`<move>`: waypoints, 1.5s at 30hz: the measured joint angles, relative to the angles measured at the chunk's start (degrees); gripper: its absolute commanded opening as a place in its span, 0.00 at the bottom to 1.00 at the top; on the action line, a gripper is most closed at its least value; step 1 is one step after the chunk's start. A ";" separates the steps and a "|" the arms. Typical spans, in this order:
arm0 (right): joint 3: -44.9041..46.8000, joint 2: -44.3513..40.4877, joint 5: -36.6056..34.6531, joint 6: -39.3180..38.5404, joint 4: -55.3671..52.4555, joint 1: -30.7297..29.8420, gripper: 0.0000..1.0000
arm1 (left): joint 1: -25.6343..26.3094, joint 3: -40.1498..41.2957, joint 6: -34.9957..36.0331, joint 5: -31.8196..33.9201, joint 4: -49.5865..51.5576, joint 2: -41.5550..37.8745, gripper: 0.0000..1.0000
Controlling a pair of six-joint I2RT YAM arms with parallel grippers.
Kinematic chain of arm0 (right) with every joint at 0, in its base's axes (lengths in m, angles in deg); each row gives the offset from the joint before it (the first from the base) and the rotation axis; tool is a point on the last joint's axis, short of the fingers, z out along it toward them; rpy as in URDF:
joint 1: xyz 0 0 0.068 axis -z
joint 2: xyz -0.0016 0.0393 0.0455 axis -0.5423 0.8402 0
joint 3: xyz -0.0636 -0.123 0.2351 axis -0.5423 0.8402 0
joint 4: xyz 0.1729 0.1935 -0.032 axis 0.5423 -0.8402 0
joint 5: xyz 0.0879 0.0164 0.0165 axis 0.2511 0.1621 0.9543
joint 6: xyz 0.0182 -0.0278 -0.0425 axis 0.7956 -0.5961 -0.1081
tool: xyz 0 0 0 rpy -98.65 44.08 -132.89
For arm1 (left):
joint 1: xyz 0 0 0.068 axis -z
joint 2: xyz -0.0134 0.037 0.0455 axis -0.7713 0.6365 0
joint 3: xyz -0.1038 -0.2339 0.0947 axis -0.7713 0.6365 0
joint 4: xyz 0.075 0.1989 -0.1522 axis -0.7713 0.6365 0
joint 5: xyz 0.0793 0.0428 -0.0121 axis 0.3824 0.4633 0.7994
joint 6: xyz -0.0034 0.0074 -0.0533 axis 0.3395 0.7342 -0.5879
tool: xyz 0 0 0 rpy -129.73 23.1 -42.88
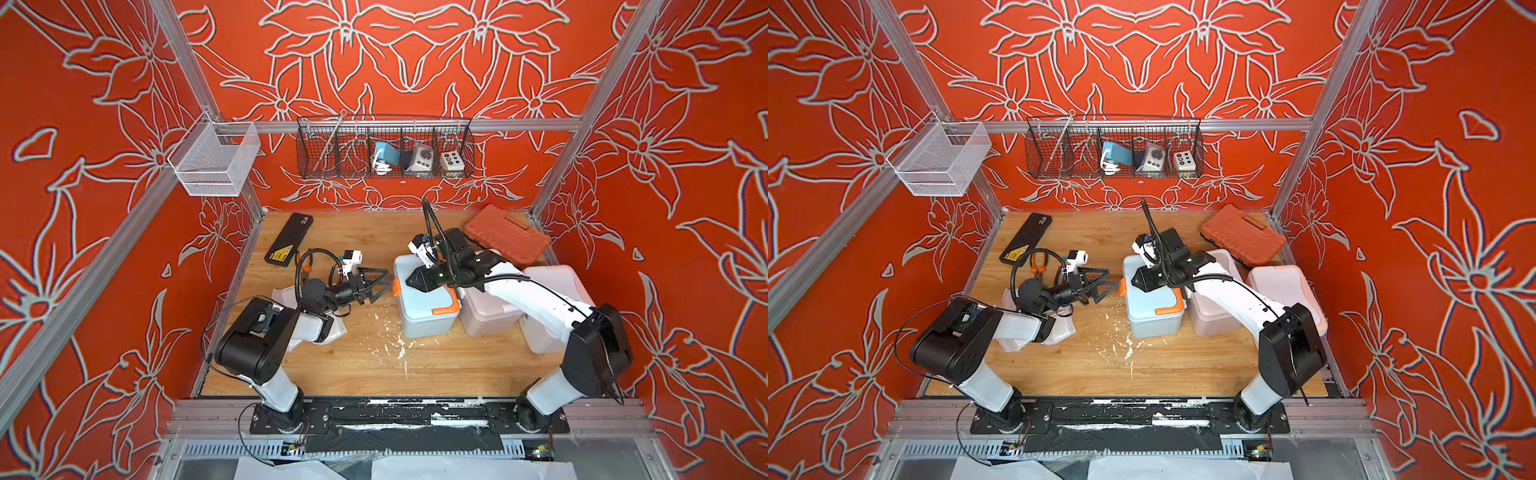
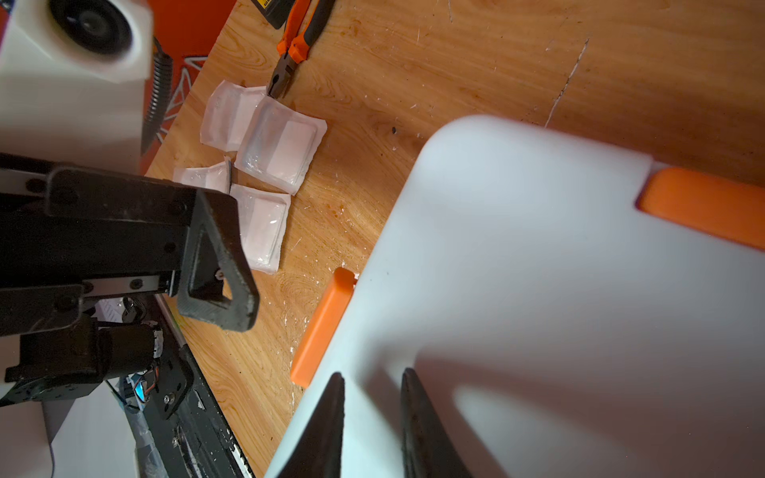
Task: Open first aid kits and take out gauze
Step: Open the fastener of the first aid kit.
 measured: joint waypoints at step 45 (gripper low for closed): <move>12.74 -22.40 -21.31 9.07 -7.98 0.37 0.98 | 18.64 -37.24 67.95 43.34 107.78 -10.32 0.92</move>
